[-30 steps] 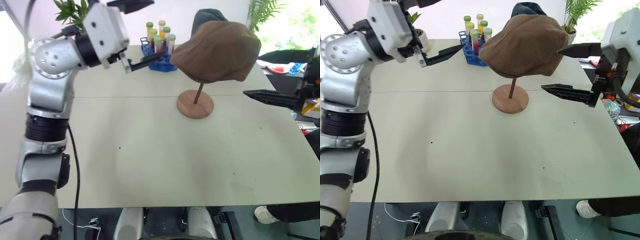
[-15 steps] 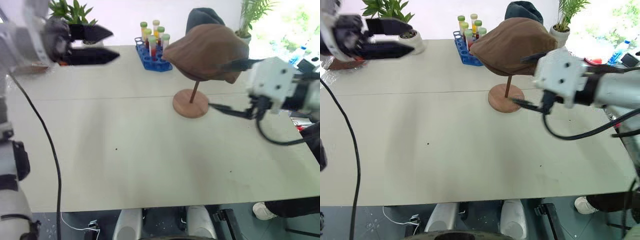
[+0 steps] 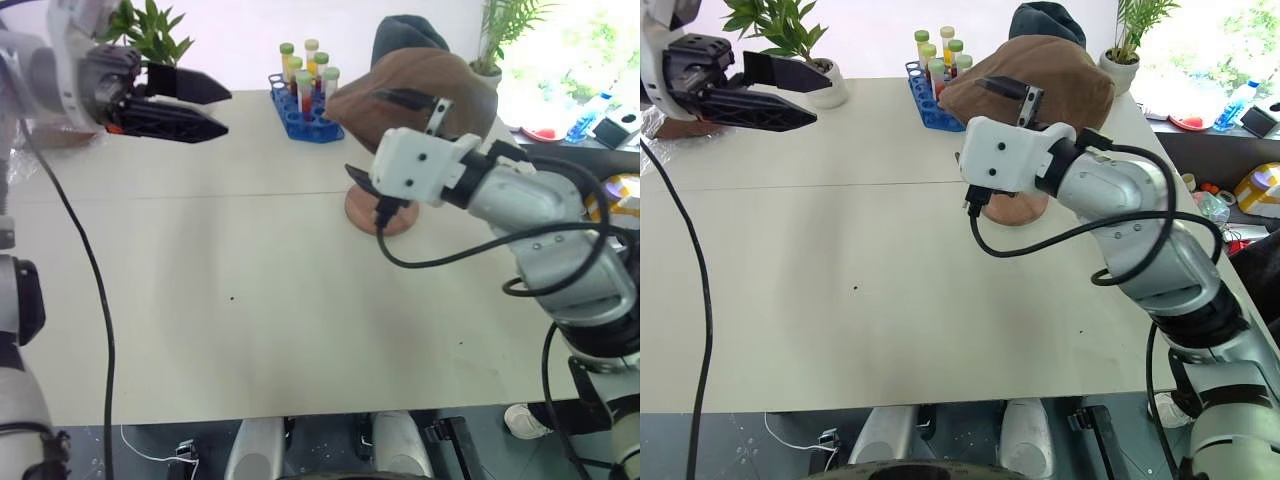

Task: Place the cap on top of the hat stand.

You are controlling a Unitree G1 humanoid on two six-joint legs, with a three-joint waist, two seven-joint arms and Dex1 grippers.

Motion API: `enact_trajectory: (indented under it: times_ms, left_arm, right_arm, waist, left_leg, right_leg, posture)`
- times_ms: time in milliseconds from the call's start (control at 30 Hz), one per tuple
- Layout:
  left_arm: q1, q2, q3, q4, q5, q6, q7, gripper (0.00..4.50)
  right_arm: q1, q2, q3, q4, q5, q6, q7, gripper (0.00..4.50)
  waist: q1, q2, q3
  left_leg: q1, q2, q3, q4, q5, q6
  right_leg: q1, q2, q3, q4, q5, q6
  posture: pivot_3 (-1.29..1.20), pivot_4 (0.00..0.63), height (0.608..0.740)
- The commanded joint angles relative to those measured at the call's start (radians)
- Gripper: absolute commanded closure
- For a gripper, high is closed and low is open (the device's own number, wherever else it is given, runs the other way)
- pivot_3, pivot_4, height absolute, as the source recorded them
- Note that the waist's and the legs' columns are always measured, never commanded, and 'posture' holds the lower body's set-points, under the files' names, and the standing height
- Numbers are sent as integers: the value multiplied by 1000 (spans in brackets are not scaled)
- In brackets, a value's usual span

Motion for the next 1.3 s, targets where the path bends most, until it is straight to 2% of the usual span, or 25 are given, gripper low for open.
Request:
enact_trajectory:
  times_ms: [33, 333, 367, 433, 600, 800, 1000, 1200, 1300]
  left_arm:
    - [-43, 12, -22, -4, -28, -48, -4, 40]
    - [-53, 7, -32, 11, -38, -75, -4, 40]
    - [-50, 10, -32, 7, -41, -74, -4, 0]
    - [-45, 15, -30, 0, -48, -78, -4, 0]
    - [-70, -11, 28, 43, -19, -94, -4, 0]
    - [-60, -31, 141, 71, 41, -107, 15, 0]
    - [-28, -34, 214, 62, 68, -85, 34, 0]
    - [-5, -49, 248, 47, 87, -80, 42, 0]
    - [13, -54, 263, 31, 87, -77, 51, 0]
  right_arm:
    - [-35, 41, 10, -1, -84, -7, -16, 0]
    - [-15, 77, 1, 62, -220, -81, -27, 0]
    - [-14, 78, -2, 66, -231, -94, -28, 535]
    - [-11, 77, -10, 68, -248, -121, -26, 1302]
    - [13, 80, -40, 51, -265, -149, -13, 3933]
    - [54, 70, -110, 17, -274, -196, -22, 3933]
    - [112, 41, -242, 8, -214, -340, -42, 3933]
    - [163, -19, -369, 121, -98, -632, -61, 3933]
    - [160, -83, -417, 249, -59, -858, -69, 3933]
  waist:
    - [-1, 0, 0]
    - [-1, 0, 0]
    - [-2, 0, 0]
    - [-2, 0, 0]
    - [-3, 0, 0]
    - [-4, 0, 0]
    - [0, 0, 0]
    - [1, 0, 0]
    - [-1, 0, 0]
  left_leg:
    - [0, 0, 0, 0, 0, 0]
    - [0, 0, 0, 0, 0, 0]
    - [0, 0, 0, 0, 0, 0]
    - [0, 0, 0, 0, 0, 0]
    - [0, 0, 0, 0, 0, 0]
    - [0, 0, 0, 0, 0, 0]
    - [0, 0, 0, 0, 0, 0]
    - [0, 0, 0, 0, 0, 0]
    - [1, 0, 0, 0, 0, 0]
  right_leg:
    - [0, 0, 0, 0, 0, 0]
    - [0, 0, 0, 0, 0, 0]
    - [0, 0, 0, 0, 0, 0]
    - [0, 0, 0, 0, 0, 0]
    - [0, 0, 0, 0, 0, 0]
    - [0, 0, 0, 0, 0, 0]
    - [0, 0, 0, 0, 0, 1]
    - [1, 0, 0, 0, 0, 1]
    - [1, 0, 0, 0, 0, 1]
  posture:
    - [0, 150, 728]
    - [0, 150, 728]
    - [0, 150, 728]
    - [0, 150, 728]
    - [0, 150, 728]
    - [0, 150, 728]
    - [0, 150, 728]
    - [0, 150, 728]
    - [0, 150, 728]
